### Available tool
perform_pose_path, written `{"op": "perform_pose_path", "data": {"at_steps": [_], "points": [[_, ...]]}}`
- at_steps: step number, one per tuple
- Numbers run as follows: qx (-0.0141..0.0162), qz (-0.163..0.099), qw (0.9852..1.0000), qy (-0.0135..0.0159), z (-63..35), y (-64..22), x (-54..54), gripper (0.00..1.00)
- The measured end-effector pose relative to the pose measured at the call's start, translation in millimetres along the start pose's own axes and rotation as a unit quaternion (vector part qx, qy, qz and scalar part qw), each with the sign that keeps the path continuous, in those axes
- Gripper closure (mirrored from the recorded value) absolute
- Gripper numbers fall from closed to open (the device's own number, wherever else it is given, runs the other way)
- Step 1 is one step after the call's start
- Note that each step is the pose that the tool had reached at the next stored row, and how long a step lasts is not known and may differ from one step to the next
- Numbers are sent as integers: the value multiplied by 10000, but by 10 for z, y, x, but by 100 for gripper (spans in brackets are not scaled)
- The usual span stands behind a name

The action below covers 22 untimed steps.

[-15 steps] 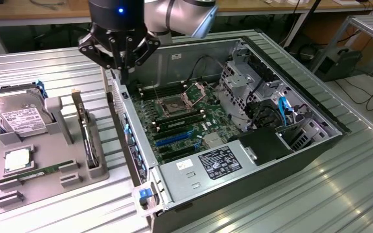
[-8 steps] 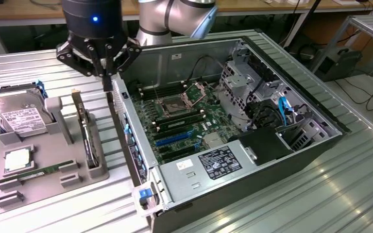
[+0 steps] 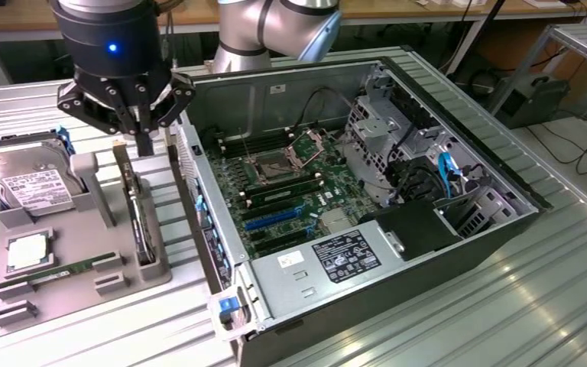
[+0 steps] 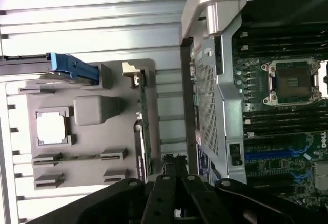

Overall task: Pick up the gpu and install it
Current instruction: 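Reach for the gpu, then pick up the gpu and move the gpu toward the slot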

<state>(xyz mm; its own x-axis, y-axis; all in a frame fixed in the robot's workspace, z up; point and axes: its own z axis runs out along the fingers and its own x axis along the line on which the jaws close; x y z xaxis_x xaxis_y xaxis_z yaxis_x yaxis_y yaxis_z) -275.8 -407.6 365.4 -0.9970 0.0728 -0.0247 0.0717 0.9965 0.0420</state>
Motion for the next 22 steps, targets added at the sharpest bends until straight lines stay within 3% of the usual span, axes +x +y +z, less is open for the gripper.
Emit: {"op": "perform_pose_path", "data": {"at_steps": [9, 22], "points": [[2, -21, 10000, 5, 134, -62, 249, 89], [4, -21, 10000, 5, 138, -67, 253, 89]]}}
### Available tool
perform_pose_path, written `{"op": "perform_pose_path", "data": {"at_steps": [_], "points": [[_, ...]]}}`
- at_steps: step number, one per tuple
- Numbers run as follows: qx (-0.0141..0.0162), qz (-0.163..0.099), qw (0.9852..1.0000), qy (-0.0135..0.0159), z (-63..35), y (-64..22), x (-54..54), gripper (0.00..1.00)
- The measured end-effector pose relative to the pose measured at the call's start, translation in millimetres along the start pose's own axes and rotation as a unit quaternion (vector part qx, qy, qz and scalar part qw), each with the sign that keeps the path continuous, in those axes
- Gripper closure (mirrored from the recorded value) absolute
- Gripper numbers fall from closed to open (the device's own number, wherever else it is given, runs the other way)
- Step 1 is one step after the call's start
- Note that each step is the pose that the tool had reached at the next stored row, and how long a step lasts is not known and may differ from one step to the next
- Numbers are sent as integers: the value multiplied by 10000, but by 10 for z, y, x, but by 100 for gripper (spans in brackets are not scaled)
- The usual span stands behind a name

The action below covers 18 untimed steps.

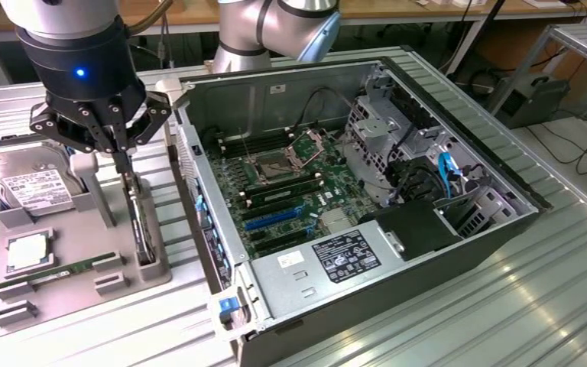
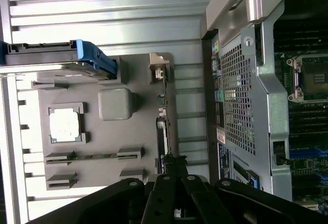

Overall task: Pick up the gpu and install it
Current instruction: 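Pick up the gpu and move the gpu toward the slot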

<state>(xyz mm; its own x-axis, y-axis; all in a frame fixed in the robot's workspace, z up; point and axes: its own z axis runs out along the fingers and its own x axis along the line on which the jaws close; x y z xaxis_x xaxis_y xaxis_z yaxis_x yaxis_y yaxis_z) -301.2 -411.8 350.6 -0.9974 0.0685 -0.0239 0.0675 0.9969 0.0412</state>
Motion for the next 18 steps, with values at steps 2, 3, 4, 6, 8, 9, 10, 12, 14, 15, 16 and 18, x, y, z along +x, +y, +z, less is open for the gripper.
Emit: {"op": "perform_pose_path", "data": {"at_steps": [2, 3, 4, 6, 8, 9, 10, 12, 14, 15, 16, 18], "points": [[0, 0, 10000, 0, 0, 0, 0, 89], [0, 0, 10000, 0, 0, 0, 0, 89], [0, 0, 10000, 0, 0, 0, 0, 76], [0, 0, 10000, 0, 0, 0, 0, 64], [-1, 0, 10000, -4, 0, 0, 0, 64], [-1, -1, 10000, -6, 0, 0, 0, 58], [1, 0, 10000, -6, 1, 0, 0, 58], [3, -1, 10000, -19, 32, -2, 3, 58], [4, -1, 10000, -20, 89, -6, 12, 58], [4, -1, 10000, -20, 107, -8, 14, 58], [4, -1, 10000, -20, 127, -10, 17, 58], [4, -1, 10000, -20, 174, -14, 22, 58]]}}
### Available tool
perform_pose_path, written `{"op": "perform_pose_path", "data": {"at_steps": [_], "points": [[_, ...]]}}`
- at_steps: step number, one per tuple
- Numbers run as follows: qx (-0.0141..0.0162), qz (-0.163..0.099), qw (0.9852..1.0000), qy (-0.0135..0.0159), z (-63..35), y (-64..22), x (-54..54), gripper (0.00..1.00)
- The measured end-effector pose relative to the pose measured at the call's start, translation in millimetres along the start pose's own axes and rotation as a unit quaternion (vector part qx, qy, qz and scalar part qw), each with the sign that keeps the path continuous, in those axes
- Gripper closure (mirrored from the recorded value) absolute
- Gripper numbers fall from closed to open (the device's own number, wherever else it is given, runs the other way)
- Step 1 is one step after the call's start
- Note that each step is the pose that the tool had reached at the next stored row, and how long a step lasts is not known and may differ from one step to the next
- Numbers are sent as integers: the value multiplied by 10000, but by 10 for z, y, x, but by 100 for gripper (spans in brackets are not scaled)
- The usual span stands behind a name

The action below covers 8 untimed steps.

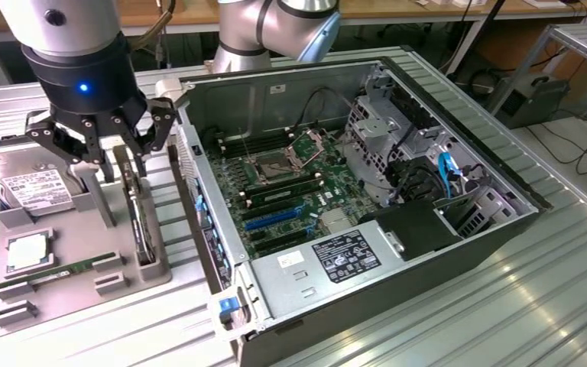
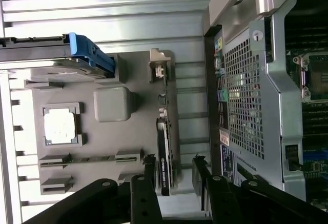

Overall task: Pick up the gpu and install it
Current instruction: 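Pick up the gpu and move the gpu toward the slot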

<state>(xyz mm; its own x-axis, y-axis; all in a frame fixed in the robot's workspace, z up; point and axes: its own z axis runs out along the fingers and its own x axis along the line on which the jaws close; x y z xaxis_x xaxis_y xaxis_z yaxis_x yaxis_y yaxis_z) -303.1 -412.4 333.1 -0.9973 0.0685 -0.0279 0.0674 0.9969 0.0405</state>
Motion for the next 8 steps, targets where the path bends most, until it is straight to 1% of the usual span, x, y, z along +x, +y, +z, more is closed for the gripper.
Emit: {"op": "perform_pose_path", "data": {"at_steps": [4, 6, 8], "points": [[0, 0, 10000, 0, 86, -15, 18, 58], [0, 1, 10000, 0, 179, -34, 42, 58], [0, 1, 10000, 0, 248, -54, 46, 58]]}}
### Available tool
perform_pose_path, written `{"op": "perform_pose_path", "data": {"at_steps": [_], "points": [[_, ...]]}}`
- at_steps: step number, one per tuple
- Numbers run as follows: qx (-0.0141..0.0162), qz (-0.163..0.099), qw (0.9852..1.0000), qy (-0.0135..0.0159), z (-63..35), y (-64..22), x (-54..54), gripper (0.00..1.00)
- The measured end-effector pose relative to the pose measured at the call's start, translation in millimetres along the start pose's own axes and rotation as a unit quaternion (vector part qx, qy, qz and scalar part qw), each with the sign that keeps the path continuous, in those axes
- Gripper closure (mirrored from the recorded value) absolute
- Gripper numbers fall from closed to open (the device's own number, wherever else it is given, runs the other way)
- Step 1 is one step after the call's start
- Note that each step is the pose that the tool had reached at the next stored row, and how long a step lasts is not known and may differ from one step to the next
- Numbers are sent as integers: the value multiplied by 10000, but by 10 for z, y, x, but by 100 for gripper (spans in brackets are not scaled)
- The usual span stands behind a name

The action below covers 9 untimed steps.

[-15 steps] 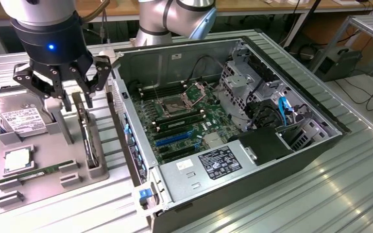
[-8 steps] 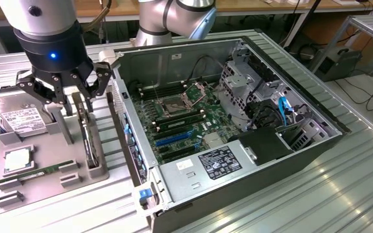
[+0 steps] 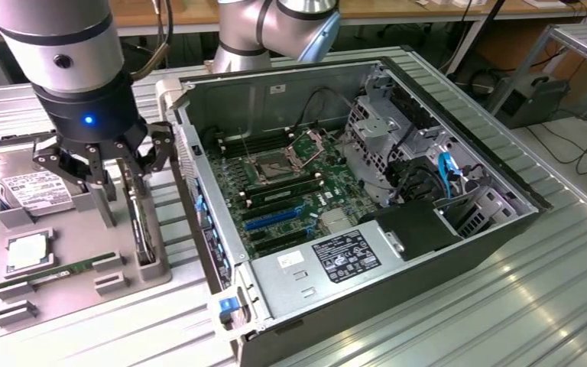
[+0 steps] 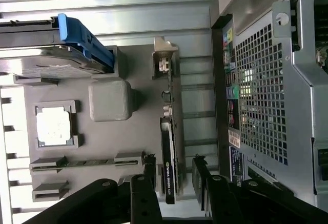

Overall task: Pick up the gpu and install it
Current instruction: 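Pick up the gpu and move the gpu toward the slot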

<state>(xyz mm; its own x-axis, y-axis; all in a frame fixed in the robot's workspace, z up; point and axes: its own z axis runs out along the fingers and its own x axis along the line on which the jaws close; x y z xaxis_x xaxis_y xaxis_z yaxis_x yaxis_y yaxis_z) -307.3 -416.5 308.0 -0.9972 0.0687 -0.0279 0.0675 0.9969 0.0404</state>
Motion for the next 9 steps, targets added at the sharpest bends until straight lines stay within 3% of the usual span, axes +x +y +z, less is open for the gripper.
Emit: {"op": "perform_pose_path", "data": {"at_steps": [9], "points": [[0, 0, 10000, 0, 188, -46, 3, 58]]}}
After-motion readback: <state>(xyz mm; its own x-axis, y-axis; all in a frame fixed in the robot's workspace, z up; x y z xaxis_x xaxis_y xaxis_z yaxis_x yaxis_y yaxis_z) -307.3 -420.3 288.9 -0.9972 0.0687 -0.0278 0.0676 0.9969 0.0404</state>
